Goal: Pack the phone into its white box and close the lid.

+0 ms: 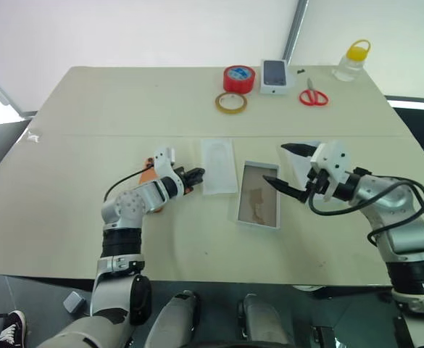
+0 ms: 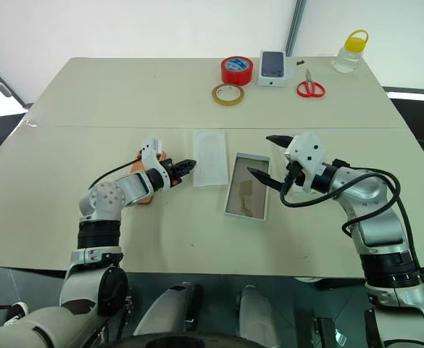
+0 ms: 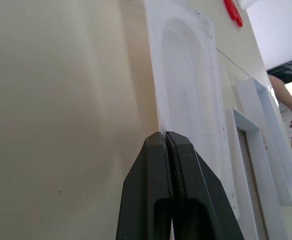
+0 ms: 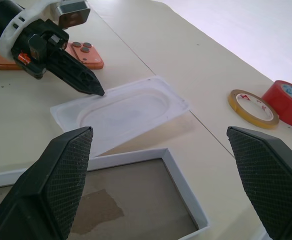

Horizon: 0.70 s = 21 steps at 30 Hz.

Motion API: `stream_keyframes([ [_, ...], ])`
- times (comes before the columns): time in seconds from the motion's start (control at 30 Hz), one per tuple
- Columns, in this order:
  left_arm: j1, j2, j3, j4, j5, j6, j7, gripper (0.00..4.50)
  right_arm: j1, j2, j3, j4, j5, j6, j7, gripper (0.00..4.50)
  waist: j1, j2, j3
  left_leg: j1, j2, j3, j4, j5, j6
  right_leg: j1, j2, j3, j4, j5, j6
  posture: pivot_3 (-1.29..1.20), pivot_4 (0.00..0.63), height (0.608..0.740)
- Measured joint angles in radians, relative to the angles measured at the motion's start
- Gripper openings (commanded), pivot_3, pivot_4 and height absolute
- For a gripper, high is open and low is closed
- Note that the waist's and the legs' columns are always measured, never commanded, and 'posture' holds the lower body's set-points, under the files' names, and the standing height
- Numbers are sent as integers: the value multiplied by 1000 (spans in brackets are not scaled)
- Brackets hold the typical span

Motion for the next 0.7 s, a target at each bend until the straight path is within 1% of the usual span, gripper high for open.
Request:
stream_keyframes([
  [0.13, 10, 13, 17, -4, -47, 90, -2, 53, 11, 7, 28, -38, 10, 29, 6, 4500, -5, -3, 2, 0, 1, 0, 0, 0, 0, -1, 1, 0, 0, 0, 0, 0, 150, 740],
  [0.33, 5, 182, 17, -87, -95, 197, -99, 53, 30, 28, 81, -70, 21, 77, 27, 4500, -23, -3, 2, -1, 1, -1, -1, 0, -1, -2, 1, 0, 1, 0, 0, 0, 150, 740],
  [0.47, 6, 255, -10, -115, -107, 237, -161, 53, 51, 34, 138, -145, 50, 116, 80, 4500, -22, -3, 2, -1, 1, -1, -1, 0, -1, -2, 1, 0, 1, 0, 0, 0, 150, 740],
  [0.53, 6, 266, 1, -114, -112, 252, -164, 53, 80, 10, 171, -162, 39, 114, 113, 4500, -20, -3, 2, -1, 0, -1, 0, 0, 0, -2, 0, 0, 1, 0, 0, 0, 150, 740],
  [0.63, 8, 280, 40, -118, -139, 279, -174, 53, 164, -74, 208, -168, -5, 86, 177, 4500, -16, -3, 2, -1, 0, -2, 0, 0, 0, -1, 0, -1, 0, 0, 0, 0, 150, 740],
  [0.7, 8, 283, 63, -121, -146, 283, -172, 53, 189, -95, 229, -165, -33, 62, 202, 4500, -19, -3, 2, -1, 0, -2, 0, 0, 0, -2, 0, -1, 0, 0, 0, 0, 150, 740],
])
